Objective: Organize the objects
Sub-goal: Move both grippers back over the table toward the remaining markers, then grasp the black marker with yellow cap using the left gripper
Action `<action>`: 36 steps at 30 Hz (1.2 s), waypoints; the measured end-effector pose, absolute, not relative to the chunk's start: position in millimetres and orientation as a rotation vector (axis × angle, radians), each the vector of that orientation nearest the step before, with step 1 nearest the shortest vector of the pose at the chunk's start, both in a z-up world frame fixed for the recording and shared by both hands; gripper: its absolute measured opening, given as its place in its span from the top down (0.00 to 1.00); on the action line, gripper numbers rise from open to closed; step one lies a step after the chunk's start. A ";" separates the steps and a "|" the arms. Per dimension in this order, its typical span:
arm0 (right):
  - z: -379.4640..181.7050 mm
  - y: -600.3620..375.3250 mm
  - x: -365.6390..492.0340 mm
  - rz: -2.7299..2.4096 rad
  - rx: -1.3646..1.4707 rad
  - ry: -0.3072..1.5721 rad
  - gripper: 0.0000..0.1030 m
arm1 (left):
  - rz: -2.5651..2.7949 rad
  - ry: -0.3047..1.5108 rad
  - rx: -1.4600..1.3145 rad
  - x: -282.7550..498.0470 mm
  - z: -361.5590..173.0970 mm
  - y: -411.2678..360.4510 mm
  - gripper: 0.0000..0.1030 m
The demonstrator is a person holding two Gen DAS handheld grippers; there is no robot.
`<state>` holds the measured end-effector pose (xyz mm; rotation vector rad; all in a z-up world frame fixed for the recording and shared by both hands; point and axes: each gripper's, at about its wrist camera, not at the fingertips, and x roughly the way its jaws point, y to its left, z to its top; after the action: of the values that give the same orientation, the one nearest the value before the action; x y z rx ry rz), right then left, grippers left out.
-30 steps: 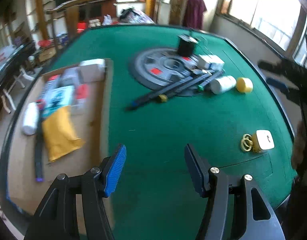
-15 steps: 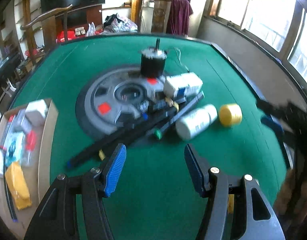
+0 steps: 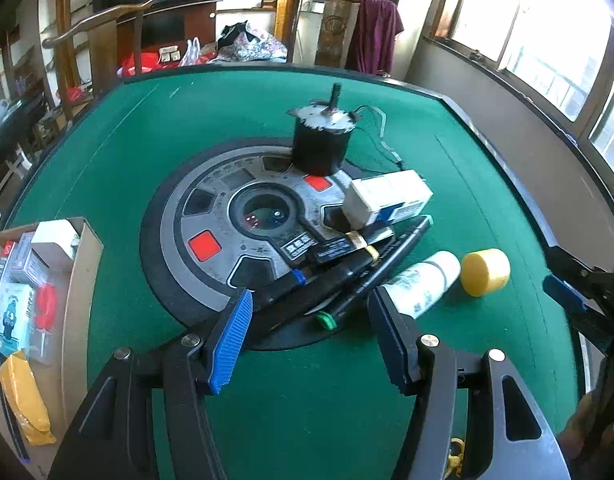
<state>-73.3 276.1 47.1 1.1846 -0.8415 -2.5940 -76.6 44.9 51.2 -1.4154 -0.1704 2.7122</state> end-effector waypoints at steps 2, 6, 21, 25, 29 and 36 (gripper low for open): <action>46.7 275.9 -73.5 -2.594 1.185 -0.840 0.39 | 2.703 -0.186 -1.433 -79.4 45.5 42.3 0.47; 45.0 274.8 -74.3 -2.592 1.194 -0.836 0.39 | 2.670 -0.234 -1.473 -83.5 32.9 38.7 0.47; 39.2 271.1 -76.6 -2.574 1.240 -0.825 0.39 | 2.509 -0.159 -1.444 -67.3 22.4 65.1 0.42; 37.6 270.0 -77.6 -2.574 1.255 -0.815 0.39 | 2.485 -0.155 -1.429 -53.9 23.3 66.1 0.42; 37.4 270.9 -77.2 -2.569 1.257 -0.831 0.39 | 2.538 -0.204 -1.433 -62.9 29.3 52.1 0.42; 36.4 269.2 -77.2 -2.569 1.260 -0.823 0.39 | 2.560 0.026 -1.368 -52.2 27.3 73.9 0.81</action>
<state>-77.2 269.2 36.4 1.2601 -0.8228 -2.5693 -52.2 73.9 27.3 -1.3683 0.0264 2.5601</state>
